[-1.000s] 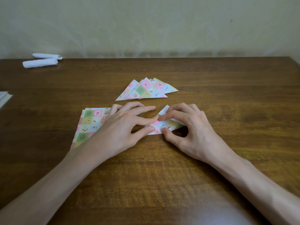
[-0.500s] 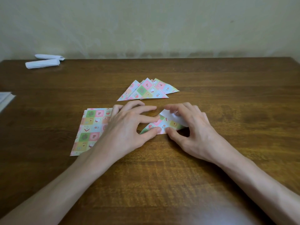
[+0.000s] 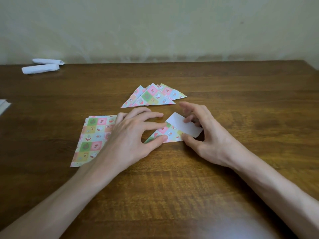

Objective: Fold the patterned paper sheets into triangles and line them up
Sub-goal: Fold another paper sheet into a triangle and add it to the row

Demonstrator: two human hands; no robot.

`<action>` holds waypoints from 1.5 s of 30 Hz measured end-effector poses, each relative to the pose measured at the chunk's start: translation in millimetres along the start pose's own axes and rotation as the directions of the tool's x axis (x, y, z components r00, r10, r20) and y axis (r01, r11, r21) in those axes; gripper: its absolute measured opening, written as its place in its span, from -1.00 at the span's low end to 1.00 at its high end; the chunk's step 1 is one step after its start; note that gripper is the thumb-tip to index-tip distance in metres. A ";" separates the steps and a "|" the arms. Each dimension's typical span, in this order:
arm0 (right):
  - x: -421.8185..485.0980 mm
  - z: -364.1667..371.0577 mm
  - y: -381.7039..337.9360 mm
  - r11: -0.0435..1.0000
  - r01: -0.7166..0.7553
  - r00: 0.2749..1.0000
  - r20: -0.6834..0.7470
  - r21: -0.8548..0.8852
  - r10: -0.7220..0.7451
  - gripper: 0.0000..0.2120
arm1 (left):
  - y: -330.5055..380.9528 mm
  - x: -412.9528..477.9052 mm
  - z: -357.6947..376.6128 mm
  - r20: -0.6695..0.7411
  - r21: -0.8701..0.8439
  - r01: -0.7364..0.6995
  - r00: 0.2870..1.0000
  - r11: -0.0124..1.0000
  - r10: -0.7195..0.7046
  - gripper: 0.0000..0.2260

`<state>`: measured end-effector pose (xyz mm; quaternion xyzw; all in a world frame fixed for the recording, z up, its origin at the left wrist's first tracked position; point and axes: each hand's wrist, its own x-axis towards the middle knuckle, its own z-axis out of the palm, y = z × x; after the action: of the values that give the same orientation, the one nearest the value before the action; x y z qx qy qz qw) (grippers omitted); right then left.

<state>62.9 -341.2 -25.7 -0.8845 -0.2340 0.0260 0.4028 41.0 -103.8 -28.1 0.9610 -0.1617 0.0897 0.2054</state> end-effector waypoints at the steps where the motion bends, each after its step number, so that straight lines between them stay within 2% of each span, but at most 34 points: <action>1: 0.3 0.0 0.0 1.000 0.003 1.000 0.011 -0.011 -0.003 -0.26 | -0.2 0.4 -0.1 0.004 -0.001 0.002 1.000 1.000 -0.002 -0.62; 8: 2.6 -11.5 3.4 0.999 -0.007 0.997 0.083 0.042 0.003 -0.22 | 0.7 -1.0 0.2 0.001 -0.018 -0.011 1.000 1.000 0.011 -0.67; 11: 3.4 -12.8 4.8 0.999 0.000 0.996 0.091 0.045 -0.004 -0.22 | 1.9 -1.4 2.1 0.010 -0.041 -0.052 0.999 0.998 0.052 -0.75; 14: 4.1 -18.1 7.1 0.996 -0.013 0.993 0.116 0.087 0.002 -0.20 | 1.9 -1.7 2.8 0.017 -0.067 -0.081 0.996 0.994 0.082 -0.76; 18: 5.9 -18.0 6.8 0.998 -0.012 0.992 0.127 0.056 0.005 -0.19 | 2.0 -1.2 4.1 0.016 -0.080 -0.169 0.985 0.982 0.171 -0.77; 22: 6.6 -22.0 10.1 0.993 -0.030 0.990 0.143 0.112 0.014 -0.15 | 1.6 -2.8 4.4 0.042 -0.026 -0.275 0.960 0.961 0.275 -0.63; 25: 7.6 -21.6 9.2 0.996 -0.022 0.989 0.149 0.082 0.010 -0.13 | 5.7 -2.3 0.5 0.151 0.113 -0.358 0.928 0.927 0.340 -0.49; 28: 6.9 -20.9 9.8 0.994 -0.023 0.989 0.149 0.103 0.008 -0.15 | 12.1 -2.9 -6.0 0.241 0.243 -0.386 0.913 0.890 0.330 -0.38; 33: 9.3 -23.9 13.1 0.975 -0.090 0.989 0.137 0.202 0.063 -0.21 | 20.1 -4.4 -2.4 0.251 0.328 -0.365 0.923 0.871 0.292 -0.08; 38: 11.6 -20.5 13.6 0.963 -0.132 0.988 0.111 0.234 0.109 -0.19 | 25.7 -4.6 -1.2 0.235 0.420 -0.408 0.912 0.811 0.337 -0.07; 42: 12.4 -20.2 15.1 0.960 -0.133 0.988 0.110 0.246 0.109 -0.21 | 32.4 -5.9 -4.3 0.251 0.444 -0.399 0.915 0.802 0.316 -0.10; 45: 11.4 -18.3 15.7 0.953 -0.109 0.994 0.057 0.284 0.096 -0.22 | 33.2 -3.8 -6.1 0.273 0.446 -0.399 0.913 0.801 0.302 -0.05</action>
<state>83.5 -358.0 -23.1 -0.8269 -0.1901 0.0994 0.5199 25.3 -128.8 -11.3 0.9383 -0.3277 0.0731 -0.0829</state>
